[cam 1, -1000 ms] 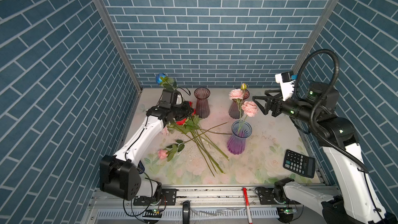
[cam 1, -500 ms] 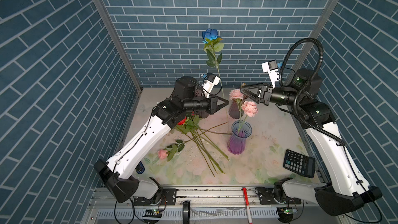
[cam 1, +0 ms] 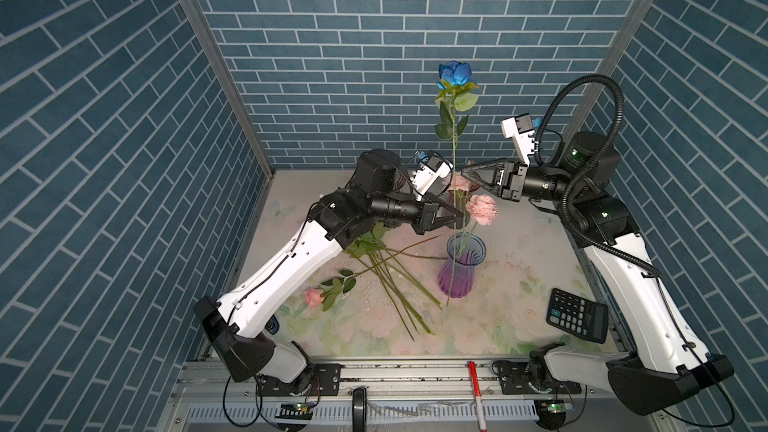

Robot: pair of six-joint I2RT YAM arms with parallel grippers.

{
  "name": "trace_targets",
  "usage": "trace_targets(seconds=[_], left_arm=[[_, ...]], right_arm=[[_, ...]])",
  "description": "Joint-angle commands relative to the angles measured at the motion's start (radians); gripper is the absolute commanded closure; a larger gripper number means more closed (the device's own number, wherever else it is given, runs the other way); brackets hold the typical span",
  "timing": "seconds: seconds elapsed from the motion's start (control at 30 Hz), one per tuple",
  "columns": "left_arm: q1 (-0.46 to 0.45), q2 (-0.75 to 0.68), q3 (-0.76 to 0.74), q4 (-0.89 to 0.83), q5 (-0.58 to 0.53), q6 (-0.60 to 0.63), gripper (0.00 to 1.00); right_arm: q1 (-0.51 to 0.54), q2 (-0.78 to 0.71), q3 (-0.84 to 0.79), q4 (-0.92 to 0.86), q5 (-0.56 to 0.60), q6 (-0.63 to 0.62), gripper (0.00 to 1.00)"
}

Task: Arrange the flowers into the vase
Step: 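Raise the blue rose toward the right gripper while the right gripper approaches, then close the right gripper on the blue rose stem below the left gripper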

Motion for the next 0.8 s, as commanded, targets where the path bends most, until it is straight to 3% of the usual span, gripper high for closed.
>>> trace_targets(seconds=[0.0, 0.13, 0.5, 0.67, 0.77], left_arm=[[-0.014, -0.017, 0.031, -0.027, 0.01, 0.035, 1.0], [-0.021, -0.01, 0.045, -0.045, 0.005, 0.043, 1.0], [-0.023, -0.01, 0.048, -0.052, -0.007, 0.051, 1.0], [-0.023, -0.018, 0.048, -0.069, -0.021, 0.063, 1.0], [-0.023, -0.023, 0.044, -0.071, -0.027, 0.068, 1.0]], right_arm=[[0.011, 0.009, -0.013, 0.017, -0.021, 0.024, 0.8], [0.039, 0.018, -0.013, 0.018, -0.055, 0.026, 0.73], [0.069, 0.014, -0.025, 0.017, -0.048, 0.014, 0.73], [0.067, -0.019, 0.008, -0.132, 0.053, -0.128, 0.69], [0.068, -0.027, 0.01, -0.151, 0.042, -0.153, 0.68]])
